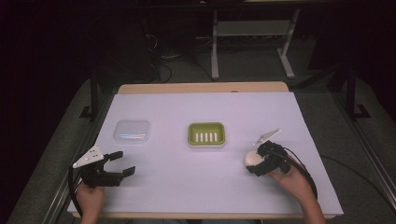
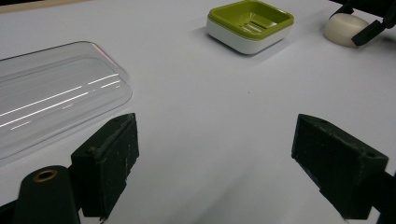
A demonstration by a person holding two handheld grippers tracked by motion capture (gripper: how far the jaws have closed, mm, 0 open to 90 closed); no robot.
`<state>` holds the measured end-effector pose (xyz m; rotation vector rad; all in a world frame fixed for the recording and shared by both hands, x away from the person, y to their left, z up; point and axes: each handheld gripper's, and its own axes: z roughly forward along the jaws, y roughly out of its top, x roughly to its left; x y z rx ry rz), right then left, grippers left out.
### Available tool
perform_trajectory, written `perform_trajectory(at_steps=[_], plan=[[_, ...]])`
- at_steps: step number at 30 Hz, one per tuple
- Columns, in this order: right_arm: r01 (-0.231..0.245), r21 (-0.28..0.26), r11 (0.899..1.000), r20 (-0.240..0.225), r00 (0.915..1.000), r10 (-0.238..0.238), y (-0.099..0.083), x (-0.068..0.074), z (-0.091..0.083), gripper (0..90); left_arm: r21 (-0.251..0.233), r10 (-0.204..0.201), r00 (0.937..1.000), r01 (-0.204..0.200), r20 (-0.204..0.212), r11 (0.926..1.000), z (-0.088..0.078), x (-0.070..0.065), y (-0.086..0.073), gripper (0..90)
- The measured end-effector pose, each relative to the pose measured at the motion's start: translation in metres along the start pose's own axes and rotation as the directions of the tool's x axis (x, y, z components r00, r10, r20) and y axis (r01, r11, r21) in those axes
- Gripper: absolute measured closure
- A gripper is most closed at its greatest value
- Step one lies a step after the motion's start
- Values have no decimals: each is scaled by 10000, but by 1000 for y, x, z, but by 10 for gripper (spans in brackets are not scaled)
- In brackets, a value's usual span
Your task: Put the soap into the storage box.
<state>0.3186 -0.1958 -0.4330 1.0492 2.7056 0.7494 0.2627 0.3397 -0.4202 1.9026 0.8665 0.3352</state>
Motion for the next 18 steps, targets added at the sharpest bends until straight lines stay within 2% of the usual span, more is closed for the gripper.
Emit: perform_trajectory(at_steps=[5, 18], plan=[[158, 12, 9999, 87, 9998, -158, 0, 1, 1, 226, 42, 43, 10000, -43, 5, 10000, 0, 0, 0, 145], [134, -58, 9999, 200, 9997, -133, -1, 4, 1, 236, 43, 34, 10000, -34, 54, 10000, 2, -2, 0, 145]])
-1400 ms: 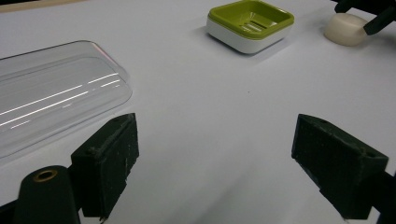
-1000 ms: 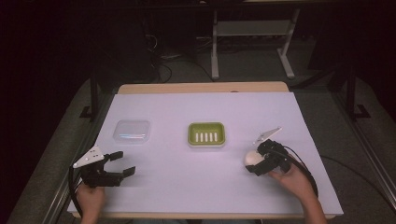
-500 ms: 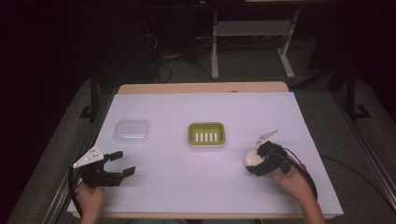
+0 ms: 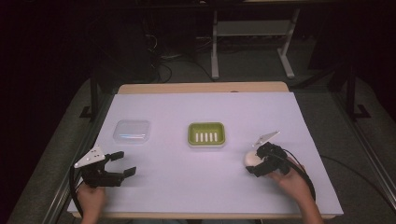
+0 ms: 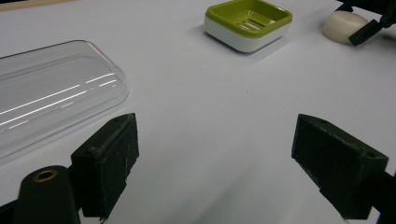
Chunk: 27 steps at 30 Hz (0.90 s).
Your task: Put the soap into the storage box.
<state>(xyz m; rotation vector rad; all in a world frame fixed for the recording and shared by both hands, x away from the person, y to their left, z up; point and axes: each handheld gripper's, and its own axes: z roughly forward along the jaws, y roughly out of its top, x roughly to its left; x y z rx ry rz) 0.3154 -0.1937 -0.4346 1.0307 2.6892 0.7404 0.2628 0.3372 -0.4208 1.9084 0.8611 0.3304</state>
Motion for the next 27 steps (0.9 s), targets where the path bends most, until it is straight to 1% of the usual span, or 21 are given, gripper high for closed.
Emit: perform_trajectory(at_steps=[3, 7, 9, 15, 18, 22, 23, 25, 27], plan=[[-63, -80, 9999, -70, 10000, 62, -1, 0, 0, 237, -4, 50, 10000, -50, -10, 10000, -1, 1, 0, 145], [-41, -119, 9999, -180, 9998, 39, -2, -1, -1, 238, 1, -27, 10000, 27, -5, 10000, 0, 1, 0, 145], [-50, -99, 9999, -162, 9999, 49, -2, -1, -1, 239, -21, -21, 10000, 21, 17, 10000, 1, 1, 0, 145], [76, -1, 10000, -191, 9998, -76, 0, 1, -2, 240, -35, -59, 10000, 59, 5, 10000, 0, 1, -1, 145], [139, -40, 9999, -259, 9996, -140, 1, 1, -3, 240, -34, -42, 10000, 42, -1, 10000, 0, 1, -1, 145], [179, -142, 9997, -210, 9996, -182, 1, 2, -5, 240, -36, -47, 10000, 47, -1, 10000, 0, 1, -1, 145], [190, -156, 9997, -96, 9998, -191, 1, 3, -7, 240, -31, -54, 10000, 54, -1, 10000, 0, 1, -1, 145], [218, -170, 9996, -105, 9997, -220, 1, 2, -8, 240, -27, -51, 10000, 51, 1, 10000, 0, 1, -1, 145], [125, -216, 9997, -139, 9998, -128, 0, 3, -9, 240, -24, -51, 10000, 51, -8, 10000, 0, 1, -1, 145]])
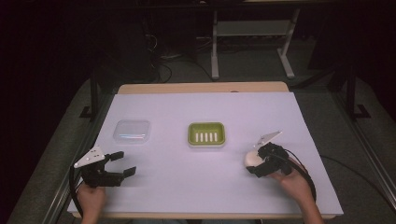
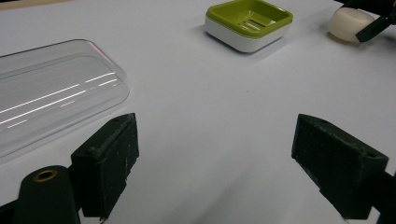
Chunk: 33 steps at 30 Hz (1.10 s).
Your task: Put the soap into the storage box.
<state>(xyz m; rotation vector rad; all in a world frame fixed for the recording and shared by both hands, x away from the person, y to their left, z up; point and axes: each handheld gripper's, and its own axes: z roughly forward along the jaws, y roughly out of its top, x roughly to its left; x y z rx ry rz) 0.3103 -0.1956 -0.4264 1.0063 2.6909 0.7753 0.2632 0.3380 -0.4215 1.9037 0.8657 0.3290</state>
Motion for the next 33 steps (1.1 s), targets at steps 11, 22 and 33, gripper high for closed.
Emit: perform_trajectory(at_steps=[11, 22, 33], plan=[[126, -427, 9990, -41, 9999, -127, 6, 3, -9, 240, 123, 82, 10000, -82, -1, 9999, 0, 0, 0, 145], [330, -329, 9989, -382, 9987, -342, 18, -2, -13, 240, 72, 7, 10000, -7, -34, 10000, 0, 0, -1, 145], [516, -353, 9980, -606, 9967, -537, 36, -5, -17, 240, 61, 13, 10000, -13, -29, 10000, -1, 0, -1, 145]])
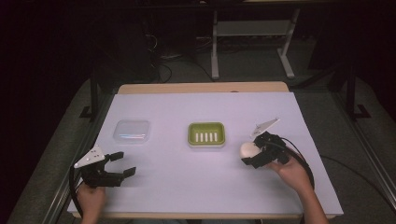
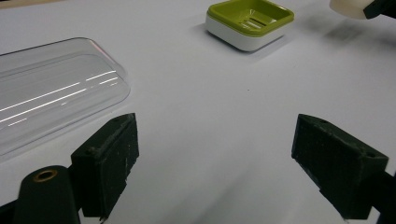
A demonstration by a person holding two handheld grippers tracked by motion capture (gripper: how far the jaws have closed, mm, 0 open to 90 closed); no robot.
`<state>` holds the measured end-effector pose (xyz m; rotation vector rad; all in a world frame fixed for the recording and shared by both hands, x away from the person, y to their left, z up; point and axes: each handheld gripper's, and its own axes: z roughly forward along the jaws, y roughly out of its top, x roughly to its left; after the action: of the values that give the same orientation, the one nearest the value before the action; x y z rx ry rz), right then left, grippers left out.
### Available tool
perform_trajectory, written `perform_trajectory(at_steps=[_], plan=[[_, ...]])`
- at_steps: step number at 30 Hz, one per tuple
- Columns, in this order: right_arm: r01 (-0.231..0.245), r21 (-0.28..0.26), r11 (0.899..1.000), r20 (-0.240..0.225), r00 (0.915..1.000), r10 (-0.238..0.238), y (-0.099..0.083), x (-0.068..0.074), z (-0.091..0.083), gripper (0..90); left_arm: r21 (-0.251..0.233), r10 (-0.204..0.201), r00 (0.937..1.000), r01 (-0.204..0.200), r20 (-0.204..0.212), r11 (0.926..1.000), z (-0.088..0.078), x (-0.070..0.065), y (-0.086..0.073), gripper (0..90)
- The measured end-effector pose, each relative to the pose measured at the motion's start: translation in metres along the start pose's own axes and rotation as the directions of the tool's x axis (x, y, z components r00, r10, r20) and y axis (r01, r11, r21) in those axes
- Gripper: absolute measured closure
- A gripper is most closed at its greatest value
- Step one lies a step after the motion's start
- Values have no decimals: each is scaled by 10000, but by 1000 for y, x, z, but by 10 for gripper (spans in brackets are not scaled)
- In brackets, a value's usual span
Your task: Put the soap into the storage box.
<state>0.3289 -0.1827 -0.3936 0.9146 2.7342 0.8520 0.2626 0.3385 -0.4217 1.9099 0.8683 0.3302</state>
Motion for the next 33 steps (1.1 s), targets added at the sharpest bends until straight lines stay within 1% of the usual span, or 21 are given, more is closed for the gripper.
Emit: perform_trajectory(at_steps=[2, 3, 4, 5, 14, 16, 21, 23, 26, 27, 28, 33], plan=[[53, -27, 10000, 37, 10000, -53, 3, 0, 0, 240, -9, 13, 10000, -13, 4, 10000, 0, 0, 0, 145], [157, 38, 9999, 37, 9999, -157, 8, 0, 0, 240, -16, 16, 10000, -16, -7, 10000, 0, 0, 0, 145], [157, 38, 9999, 37, 9999, -157, 8, 0, 0, 240, -16, 16, 10000, -16, -7, 10000, 0, 0, 0, 145], [192, -16, 9998, -9, 9998, -192, 13, 0, 0, 239, -17, 24, 10000, -24, 6, 10000, 0, 0, 0, 145], [502, 18, 9987, -51, 9987, -502, 26, 3, 2, 240, -37, 31, 10000, -31, -15, 10000, -1, 0, 0, 145], [448, -10, 9990, -82, 9990, -448, 29, 3, 2, 240, -73, 41, 10000, -41, -13, 10000, -2, 0, 0, 145], [710, -7, 9975, -65, 9975, -710, 39, 2, 2, 240, -68, 32, 10000, -33, -15, 10000, -2, 0, 0, 145], [783, -25, 9969, -141, 9968, -783, 43, 2, 2, 240, -105, 7, 10000, -7, -3, 9999, -2, 0, 0, 145], [812, -25, 9967, -116, 9966, -812, 46, 3, 2, 240, -97, 28, 10000, -28, -1, 9999, -2, 0, 0, 145], [813, -17, 9967, -115, 9966, -813, 50, 3, 3, 240, -122, 91, 10000, -91, 7, 9999, -2, 1, 0, 145], [902, -40, 9959, -127, 9958, -903, 51, 3, 4, 240, -125, 20, 10000, -20, 20, 9999, -2, 0, 0, 145], [947, -29, 9955, -203, 9953, -947, 58, 3, 5, 240, -136, 13, 10000, -13, -4, 9999, -4, 0, 0, 145]])
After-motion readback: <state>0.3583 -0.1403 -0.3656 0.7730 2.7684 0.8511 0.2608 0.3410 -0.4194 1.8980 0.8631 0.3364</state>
